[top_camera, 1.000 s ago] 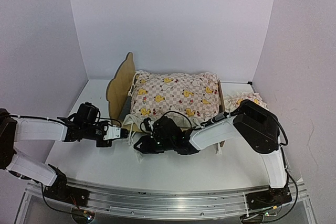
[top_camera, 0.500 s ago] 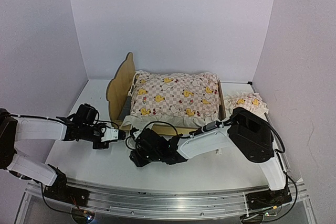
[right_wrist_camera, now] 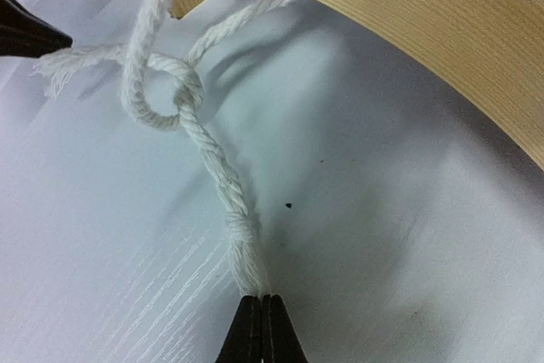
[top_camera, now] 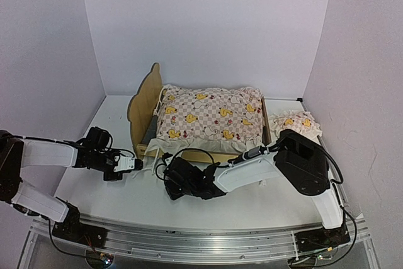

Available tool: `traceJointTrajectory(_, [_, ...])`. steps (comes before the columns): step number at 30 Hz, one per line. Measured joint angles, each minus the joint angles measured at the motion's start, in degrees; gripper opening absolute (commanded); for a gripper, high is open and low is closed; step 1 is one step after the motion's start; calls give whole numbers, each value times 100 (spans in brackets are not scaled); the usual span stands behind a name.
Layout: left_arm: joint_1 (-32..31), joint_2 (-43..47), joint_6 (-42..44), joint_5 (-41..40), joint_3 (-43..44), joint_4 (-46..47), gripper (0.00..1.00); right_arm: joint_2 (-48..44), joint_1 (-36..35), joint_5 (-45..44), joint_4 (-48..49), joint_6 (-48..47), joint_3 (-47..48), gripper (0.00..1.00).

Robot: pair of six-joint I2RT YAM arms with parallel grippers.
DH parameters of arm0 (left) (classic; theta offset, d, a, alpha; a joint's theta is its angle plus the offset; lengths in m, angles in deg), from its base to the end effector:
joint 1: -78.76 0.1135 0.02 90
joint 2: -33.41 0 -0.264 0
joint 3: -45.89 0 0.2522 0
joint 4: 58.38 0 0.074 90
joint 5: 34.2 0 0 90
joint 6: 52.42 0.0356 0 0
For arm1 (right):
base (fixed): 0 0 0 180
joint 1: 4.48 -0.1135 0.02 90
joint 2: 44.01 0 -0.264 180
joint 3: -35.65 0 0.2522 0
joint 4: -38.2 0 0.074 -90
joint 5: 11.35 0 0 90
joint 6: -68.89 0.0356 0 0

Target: Set up the pet bed

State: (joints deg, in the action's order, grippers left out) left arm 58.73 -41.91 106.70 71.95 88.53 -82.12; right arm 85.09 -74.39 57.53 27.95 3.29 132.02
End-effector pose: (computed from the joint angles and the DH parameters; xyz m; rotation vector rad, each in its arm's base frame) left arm 0.2082 -0.0864 0.1426 1.8281 1.7031 -0.0093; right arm 0.1759 0.4437 0.1089 -0.7149 2.1848 0.4403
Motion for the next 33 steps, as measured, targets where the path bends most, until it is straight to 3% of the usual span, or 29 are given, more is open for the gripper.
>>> traceJointTrajectory(1, [0,-13,67,2,-45,-5,4,0,1,13,-3,-10,3,0])
traceJointTrajectory(3, [0,-43,233,32,-112,-85,26,0,6,41,-23,-25,19,0])
traceJointTrajectory(5, [-1,-55,366,150,-107,-215,41,0,12,82,-52,-42,37,0])
traceJointTrajectory(7, [0,-59,380,324,-43,-348,48,0,13,132,-81,-63,56,0])
traceJointTrajectory(13, [-52,-93,-70,843,451,-461,50,0,22,226,-164,-133,109,0])
traceJointTrajectory(17, [-438,-176,-718,937,554,-368,51,0,38,286,-189,-167,126,0])
traceJointTrajectory(24, [-994,-871,-1826,562,685,122,52,0,44,314,-188,-188,129,0])
traceJointTrajectory(33, [-1045,-1322,-2123,-49,663,987,53,0,131,305,-181,-155,129,0])
